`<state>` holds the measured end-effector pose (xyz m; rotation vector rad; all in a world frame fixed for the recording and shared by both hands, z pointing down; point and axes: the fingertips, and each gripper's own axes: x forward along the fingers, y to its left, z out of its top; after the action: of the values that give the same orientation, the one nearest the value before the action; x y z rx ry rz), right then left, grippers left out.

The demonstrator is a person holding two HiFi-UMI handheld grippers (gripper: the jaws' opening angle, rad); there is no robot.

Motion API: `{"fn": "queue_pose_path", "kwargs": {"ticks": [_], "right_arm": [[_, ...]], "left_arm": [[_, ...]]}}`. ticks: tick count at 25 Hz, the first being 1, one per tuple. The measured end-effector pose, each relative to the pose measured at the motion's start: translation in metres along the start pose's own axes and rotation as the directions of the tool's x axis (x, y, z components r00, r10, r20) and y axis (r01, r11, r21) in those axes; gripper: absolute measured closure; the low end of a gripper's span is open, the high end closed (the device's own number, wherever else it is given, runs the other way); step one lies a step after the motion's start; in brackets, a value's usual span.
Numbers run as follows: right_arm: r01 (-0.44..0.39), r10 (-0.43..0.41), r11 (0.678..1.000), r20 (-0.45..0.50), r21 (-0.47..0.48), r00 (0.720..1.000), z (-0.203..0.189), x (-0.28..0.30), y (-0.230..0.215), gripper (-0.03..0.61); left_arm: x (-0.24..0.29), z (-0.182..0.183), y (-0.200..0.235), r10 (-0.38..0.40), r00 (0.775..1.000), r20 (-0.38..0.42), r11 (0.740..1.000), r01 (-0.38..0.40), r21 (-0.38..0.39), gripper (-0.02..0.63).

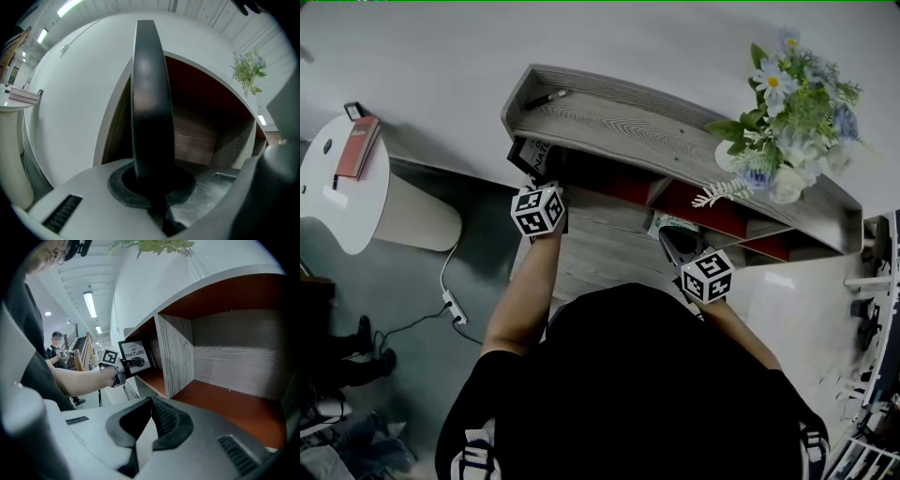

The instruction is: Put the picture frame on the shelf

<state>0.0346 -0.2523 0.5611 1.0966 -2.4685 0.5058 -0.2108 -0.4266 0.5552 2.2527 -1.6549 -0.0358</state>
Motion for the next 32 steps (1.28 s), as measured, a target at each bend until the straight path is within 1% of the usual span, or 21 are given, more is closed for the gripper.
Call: {"fn": "queue_pose_path", "kwargs": {"ticks": [7, 19, 32], "right_arm": [[0.001, -0.001, 1.0, -0.001, 0.003, 1.0, -0.001, 0.001, 0.0, 0.565], [0.009, -0.009, 1.0, -0.004, 0.018, 1.0, -0.004, 0.002, -0.005, 0.565], [0.004, -0.004, 1.0, -0.001, 0.017, 1.0, -0.001, 0.005, -0.001, 0.565]], "left_arm": [[0.007, 0.003, 0.0, 0.011, 1.0, 0.006, 1.0, -0.011, 0.007, 0.586], [0.022, 0.004, 0.0, 0.019, 1.0, 0.006, 1.0, -0.019, -0.007, 0.586], [0.023, 0.005, -0.001, 0.02, 1.0, 0.007, 1.0, -0.02, -0.002, 0.586]]}}
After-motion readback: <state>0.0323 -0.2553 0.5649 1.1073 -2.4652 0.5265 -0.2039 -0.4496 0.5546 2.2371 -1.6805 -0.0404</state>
